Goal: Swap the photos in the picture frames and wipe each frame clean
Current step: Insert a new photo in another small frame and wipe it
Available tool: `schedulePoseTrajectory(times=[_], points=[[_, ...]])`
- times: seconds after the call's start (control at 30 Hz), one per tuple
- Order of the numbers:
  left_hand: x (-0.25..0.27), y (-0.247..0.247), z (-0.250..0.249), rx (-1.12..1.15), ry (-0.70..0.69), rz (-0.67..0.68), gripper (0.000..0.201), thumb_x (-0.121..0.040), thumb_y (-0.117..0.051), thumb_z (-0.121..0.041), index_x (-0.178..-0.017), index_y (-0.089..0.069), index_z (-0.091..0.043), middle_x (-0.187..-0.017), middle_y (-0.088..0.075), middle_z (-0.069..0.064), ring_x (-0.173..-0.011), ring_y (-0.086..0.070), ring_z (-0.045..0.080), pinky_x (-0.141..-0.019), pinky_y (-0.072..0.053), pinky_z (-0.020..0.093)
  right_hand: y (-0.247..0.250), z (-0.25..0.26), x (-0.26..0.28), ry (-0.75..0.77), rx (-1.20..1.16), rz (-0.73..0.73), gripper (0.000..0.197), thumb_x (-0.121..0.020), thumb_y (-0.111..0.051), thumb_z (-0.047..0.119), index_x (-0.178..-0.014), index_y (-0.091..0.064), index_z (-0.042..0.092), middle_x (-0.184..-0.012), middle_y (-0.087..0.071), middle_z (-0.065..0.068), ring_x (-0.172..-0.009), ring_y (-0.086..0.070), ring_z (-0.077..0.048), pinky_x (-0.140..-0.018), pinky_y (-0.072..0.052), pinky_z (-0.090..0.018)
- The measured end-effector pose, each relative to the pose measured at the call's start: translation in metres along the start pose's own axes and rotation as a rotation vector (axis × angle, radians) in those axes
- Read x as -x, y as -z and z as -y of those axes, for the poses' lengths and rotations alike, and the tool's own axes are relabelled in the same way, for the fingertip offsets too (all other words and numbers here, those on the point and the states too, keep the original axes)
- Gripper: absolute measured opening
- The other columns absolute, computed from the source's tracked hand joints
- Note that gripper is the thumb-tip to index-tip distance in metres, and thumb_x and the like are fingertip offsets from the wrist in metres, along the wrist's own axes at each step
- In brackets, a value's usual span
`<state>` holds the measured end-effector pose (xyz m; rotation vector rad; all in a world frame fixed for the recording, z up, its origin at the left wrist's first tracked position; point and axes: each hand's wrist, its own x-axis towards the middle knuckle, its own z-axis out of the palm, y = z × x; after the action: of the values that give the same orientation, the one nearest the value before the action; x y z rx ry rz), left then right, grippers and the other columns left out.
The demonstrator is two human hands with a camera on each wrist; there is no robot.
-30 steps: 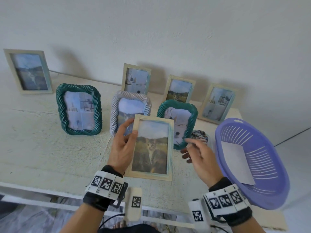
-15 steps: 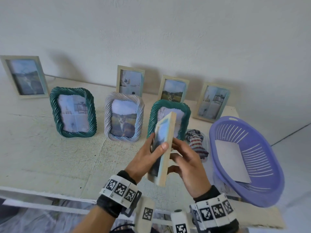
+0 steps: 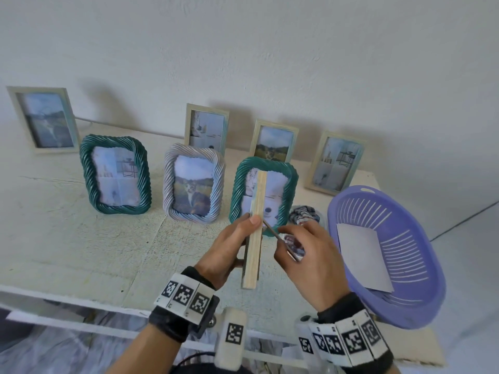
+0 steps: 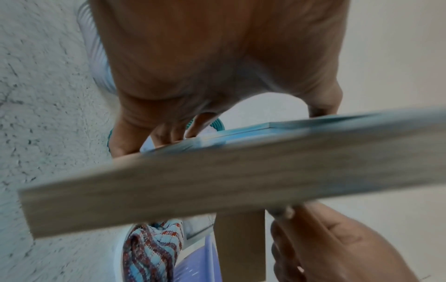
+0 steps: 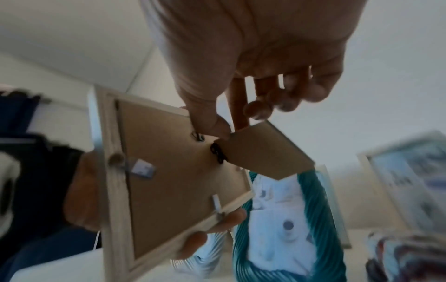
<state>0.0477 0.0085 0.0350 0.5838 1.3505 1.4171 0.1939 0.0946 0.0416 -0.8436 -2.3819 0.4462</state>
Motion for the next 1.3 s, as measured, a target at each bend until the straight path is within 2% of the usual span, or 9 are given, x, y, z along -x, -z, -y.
schedulePoseTrajectory(times=[0.13,0.3,0.4,0.5,0.57,0.73,0.83,0.97,1.3], points=[[0.004,-0.006,0.001,-0.025,-0.030,-0.044,0.077,-0.058,-0.058,-0.074,-0.119,-0.061,-0.028,-0.105,-0.069,-0.010,-0.099,-0.065,0.004,-0.085,-0.055,0.043,0.005,0.010,0.005,0.028,0.246,-0.034,0.008,-0.086,-0.065,0.029,-0.089,-0.071,0.025,-0.053,-0.058,0.004,-0.044,-0.052,-0.015,-0.040,-0.030,-0.023],[0.011,0.000,0.003,-0.093,-0.123,-0.131,0.117,-0.051,-0.066,-0.084,-0.148,-0.029,-0.030,-0.138,-0.051,-0.006,-0.118,-0.056,0.009,-0.099,-0.048,0.048,0.013,0.024,0.000,-0.651,-0.972,0.173,0.029,-0.099,-0.049,0.028,-0.098,-0.073,0.011,-0.081,-0.073,-0.013,-0.064,-0.068,-0.027,-0.056,-0.053,-0.032],[0.016,0.015,-0.005,-0.003,-0.117,-0.194,0.086,-0.069,-0.051,-0.084,-0.131,-0.055,-0.024,-0.123,-0.065,0.002,-0.109,-0.063,0.019,-0.087,-0.053,0.049,0.022,0.029,-0.007,-0.849,-1.412,0.257,0.046,-0.095,-0.041,0.041,-0.091,-0.077,0.013,-0.094,-0.071,-0.020,-0.076,-0.068,-0.029,-0.068,-0.056,-0.037],[0.020,0.031,-0.023,0.090,0.034,-0.112,0.077,-0.079,-0.026,-0.080,-0.102,-0.074,-0.024,-0.095,-0.073,0.008,-0.090,-0.068,0.027,-0.076,-0.054,0.051,0.019,0.027,-0.011,-0.868,-1.507,0.279,0.048,-0.096,-0.040,0.041,-0.105,-0.072,0.007,-0.076,-0.070,-0.014,-0.059,-0.067,-0.022,-0.050,-0.055,-0.029],[0.019,0.046,-0.033,0.120,0.120,-0.025,0.083,-0.079,-0.018,-0.080,-0.107,-0.073,-0.026,-0.101,-0.073,0.012,-0.093,-0.069,0.032,-0.074,-0.054,0.052,0.012,0.029,-0.016,-0.887,-1.531,0.366,0.053,-0.091,-0.048,0.050,-0.109,-0.067,0.003,-0.066,-0.057,-0.017,-0.047,-0.056,-0.021,-0.043,-0.047,-0.025],[0.021,0.099,-0.083,0.062,0.070,0.049,0.076,-0.080,-0.024,-0.075,-0.128,-0.059,-0.027,-0.114,-0.070,0.014,-0.100,-0.067,0.036,-0.066,-0.056,0.050,-0.003,0.066,-0.057,-0.614,-1.213,0.353,0.042,-0.089,-0.048,0.047,-0.094,-0.077,0.016,-0.090,-0.067,-0.026,-0.063,-0.066,-0.028,-0.057,-0.057,-0.036],[0.019,0.143,-0.138,-0.066,-0.046,-0.011,0.070,-0.082,-0.028,-0.069,-0.114,-0.067,-0.021,-0.090,-0.072,0.016,-0.079,-0.070,0.032,-0.057,-0.057,0.042,-0.010,0.100,-0.101,-0.231,-0.891,0.251,0.037,-0.097,-0.048,0.043,-0.101,-0.073,0.017,-0.094,-0.071,-0.013,-0.086,-0.068,-0.031,-0.075,-0.057,-0.044],[0.001,0.205,-0.223,-0.310,-0.227,-0.109,0.065,-0.094,-0.023,-0.065,-0.092,-0.072,-0.023,-0.081,-0.071,0.017,-0.082,-0.070,0.034,-0.071,-0.058,0.048,-0.016,0.157,-0.181,0.065,-0.682,0.062,0.024,-0.095,-0.055,0.014,-0.117,-0.065,0.016,-0.097,-0.072,0.000,-0.086,-0.069,-0.018,-0.070,-0.059,-0.038],[-0.112,0.344,-0.309,-0.414,-0.203,-0.157,0.063,-0.095,-0.021,-0.063,-0.106,-0.065,-0.020,-0.094,-0.073,0.009,-0.088,-0.069,0.027,-0.076,-0.052,0.042,-0.093,0.229,-0.361,0.058,-0.401,0.257,0.043,-0.097,-0.045,0.016,-0.139,-0.044,0.026,-0.100,-0.068,-0.011,-0.086,-0.070,-0.018,-0.078,-0.059,-0.035]])
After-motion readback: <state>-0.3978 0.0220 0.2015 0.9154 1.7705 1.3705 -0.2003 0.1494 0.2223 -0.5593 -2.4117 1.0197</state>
